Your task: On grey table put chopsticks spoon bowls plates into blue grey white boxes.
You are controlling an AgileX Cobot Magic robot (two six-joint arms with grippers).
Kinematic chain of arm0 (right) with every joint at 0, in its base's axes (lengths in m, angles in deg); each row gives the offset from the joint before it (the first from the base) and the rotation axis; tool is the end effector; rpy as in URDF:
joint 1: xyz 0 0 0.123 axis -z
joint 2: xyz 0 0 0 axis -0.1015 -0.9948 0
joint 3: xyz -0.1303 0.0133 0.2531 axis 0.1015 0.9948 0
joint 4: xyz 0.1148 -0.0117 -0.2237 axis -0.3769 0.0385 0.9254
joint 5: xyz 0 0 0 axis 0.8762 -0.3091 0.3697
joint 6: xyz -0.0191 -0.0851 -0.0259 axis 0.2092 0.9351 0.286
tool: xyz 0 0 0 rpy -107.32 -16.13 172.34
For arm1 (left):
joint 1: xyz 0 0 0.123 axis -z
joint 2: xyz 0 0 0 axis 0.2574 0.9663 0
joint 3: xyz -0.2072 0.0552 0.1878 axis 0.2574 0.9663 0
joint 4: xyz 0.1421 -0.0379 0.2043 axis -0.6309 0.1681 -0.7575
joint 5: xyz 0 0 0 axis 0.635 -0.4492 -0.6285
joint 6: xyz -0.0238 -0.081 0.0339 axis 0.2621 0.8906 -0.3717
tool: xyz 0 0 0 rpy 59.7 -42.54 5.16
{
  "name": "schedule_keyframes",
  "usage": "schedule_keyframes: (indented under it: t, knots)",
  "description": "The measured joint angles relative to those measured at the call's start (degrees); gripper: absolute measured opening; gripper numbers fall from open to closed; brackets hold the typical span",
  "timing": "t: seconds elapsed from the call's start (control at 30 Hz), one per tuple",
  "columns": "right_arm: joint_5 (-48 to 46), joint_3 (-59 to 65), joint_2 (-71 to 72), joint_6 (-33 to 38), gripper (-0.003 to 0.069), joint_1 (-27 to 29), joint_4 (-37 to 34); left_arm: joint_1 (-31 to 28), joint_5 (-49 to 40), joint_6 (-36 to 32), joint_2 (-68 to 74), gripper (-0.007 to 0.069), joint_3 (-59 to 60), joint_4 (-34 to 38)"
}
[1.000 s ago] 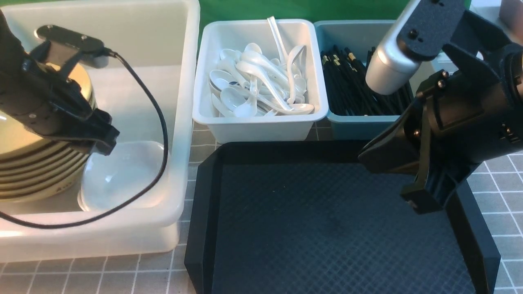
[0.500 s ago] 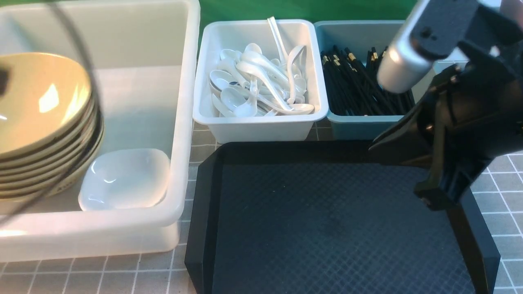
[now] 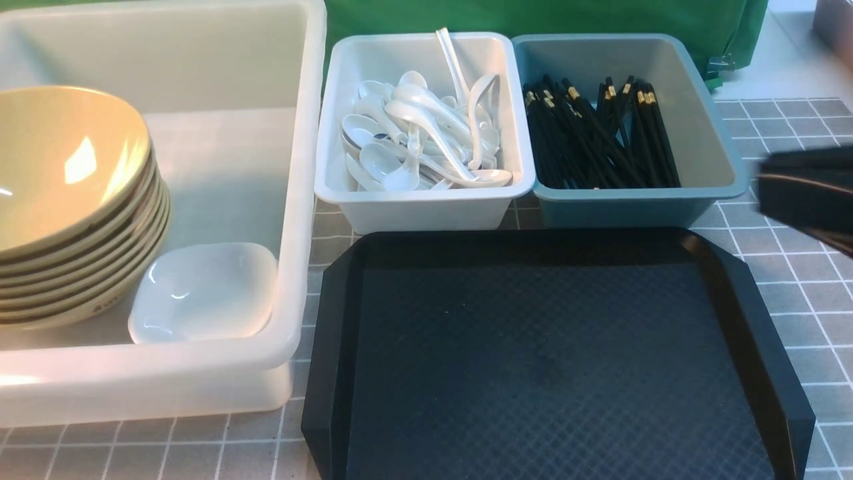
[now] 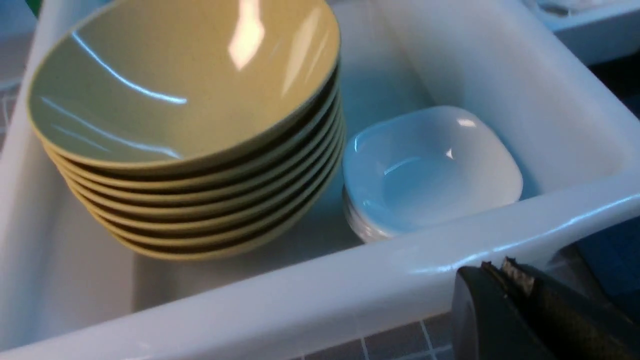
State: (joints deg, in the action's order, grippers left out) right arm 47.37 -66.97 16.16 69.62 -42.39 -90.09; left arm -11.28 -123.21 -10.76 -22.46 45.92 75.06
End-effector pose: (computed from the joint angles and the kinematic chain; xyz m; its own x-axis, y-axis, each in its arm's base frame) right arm 0.0964 0.0840 0.3957 -0.0945 -0.2442 -0.9651 -0.6977 0.7078 -0.1108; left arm 0.0300 -0.0028 0.3081 -0.3700 0.1908 -0.9092 0.1362 0.9792 0.1501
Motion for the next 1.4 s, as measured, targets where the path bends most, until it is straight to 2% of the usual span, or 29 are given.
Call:
schedule_keyframes:
  t: [0.23, 0.9, 1.03, 1.13, 1.2, 1.27, 1.3, 1.4]
  knots:
    - [12.13, 11.53, 11.41, 0.0, 0.0045, 0.0, -1.05, 0.05, 5.16, -0.05, -11.58, -0.0011, 4.94, 0.06]
    - [11.99, 13.4, 12.4, 0.0, 0.007, 0.0, -1.85, 0.12, 6.39, -0.05, -11.93, -0.0011, 8.28, 0.11]
    - [12.59, 16.11, 16.03, 0.0, 0.0055, 0.44, -1.54, 0.12, 6.39, -0.05, -11.93, -0.0011, 8.41, 0.11]
    - [16.79, 21.86, 21.32, -0.56, 0.0037, 4.71, 1.59, 0.12, 6.39, -0.05, -11.93, -0.0011, 8.53, 0.11]
    - [19.9, 26.29, 24.75, -4.15, 0.0037, 9.76, 3.85, 0.16, 6.39, -0.05, -11.93, -0.0011, 8.53, 0.11]
    - [21.24, 31.94, 27.92, -10.46, 0.0037, 17.89, 6.41, 0.16, 6.39, -0.05, -11.93, -0.0011, 8.53, 0.11]
    - [21.31, 32.46, 28.55, -11.83, 0.0037, 19.5, 6.63, 0.16, 6.39, -0.05, -11.93, -0.0011, 8.53, 0.11]
    - [21.45, 40.48, 32.94, -19.17, 0.0037, 30.36, 10.41, 0.18, 6.39, -0.05, -11.93, -0.0011, 8.53, 0.11]
